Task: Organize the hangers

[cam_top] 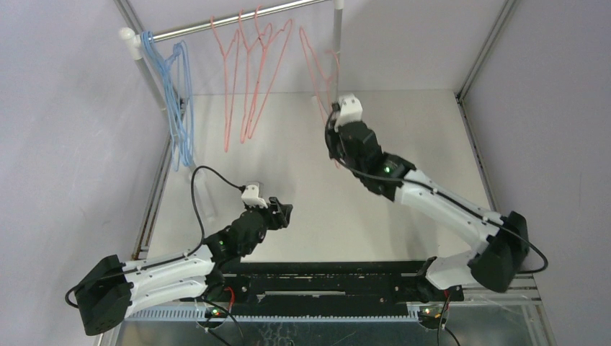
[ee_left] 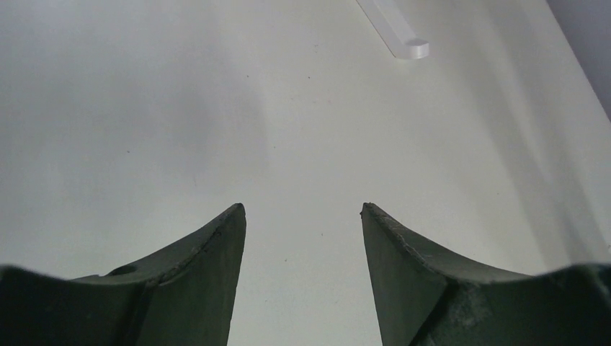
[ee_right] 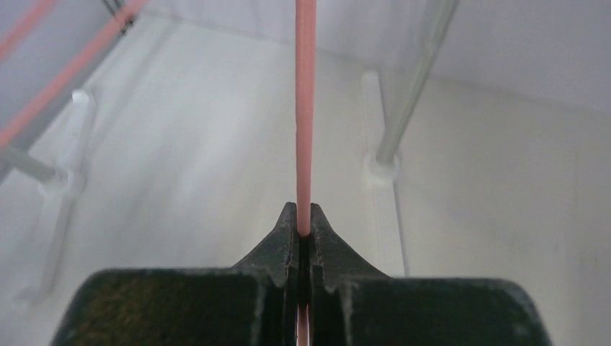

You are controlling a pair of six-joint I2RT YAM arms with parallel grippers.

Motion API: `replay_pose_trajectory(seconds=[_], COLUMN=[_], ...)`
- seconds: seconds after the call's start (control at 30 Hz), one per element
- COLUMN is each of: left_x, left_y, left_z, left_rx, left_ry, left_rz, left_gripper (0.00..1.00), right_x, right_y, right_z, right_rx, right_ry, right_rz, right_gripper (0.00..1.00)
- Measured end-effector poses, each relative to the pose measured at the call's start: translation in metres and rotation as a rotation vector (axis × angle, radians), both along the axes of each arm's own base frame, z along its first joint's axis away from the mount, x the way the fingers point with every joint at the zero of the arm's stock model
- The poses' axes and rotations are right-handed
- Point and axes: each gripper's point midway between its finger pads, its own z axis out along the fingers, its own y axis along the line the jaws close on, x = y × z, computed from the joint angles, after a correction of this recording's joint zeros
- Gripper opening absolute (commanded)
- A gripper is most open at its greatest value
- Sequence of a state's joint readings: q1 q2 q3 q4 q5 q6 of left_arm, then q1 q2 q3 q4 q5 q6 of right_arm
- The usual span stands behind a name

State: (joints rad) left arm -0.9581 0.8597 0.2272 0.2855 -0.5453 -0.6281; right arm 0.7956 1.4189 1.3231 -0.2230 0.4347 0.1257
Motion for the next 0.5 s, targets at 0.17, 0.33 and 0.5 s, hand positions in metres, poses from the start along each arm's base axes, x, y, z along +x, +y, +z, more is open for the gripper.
replay_pose_trajectory(seconds=[0.17, 0.33, 0.5], left_x=[0.000, -0.001, 0.000], left_y=[0.002, 0.006, 0.009], left_z=[0.002, 0.001, 0.002], left_rx=[0.003, 0.014, 0.024], left_ry=[-0.010, -0.019, -0.027], left_rz=[0.003, 0.006, 0.016], left_gripper=[0.66, 0.67, 0.68], right_x=[0.052, 0.081, 0.104], right_y=[0.028, 0.041, 0.045], right_z=[0.033, 0.026, 0.037], right_rx=[-0.024, -0.092, -0.114], right_ry=[-0.071, -0.065, -0.078], right_rz=[0.007, 0.009, 0.001], right_gripper=[0.00, 0.00, 0.00])
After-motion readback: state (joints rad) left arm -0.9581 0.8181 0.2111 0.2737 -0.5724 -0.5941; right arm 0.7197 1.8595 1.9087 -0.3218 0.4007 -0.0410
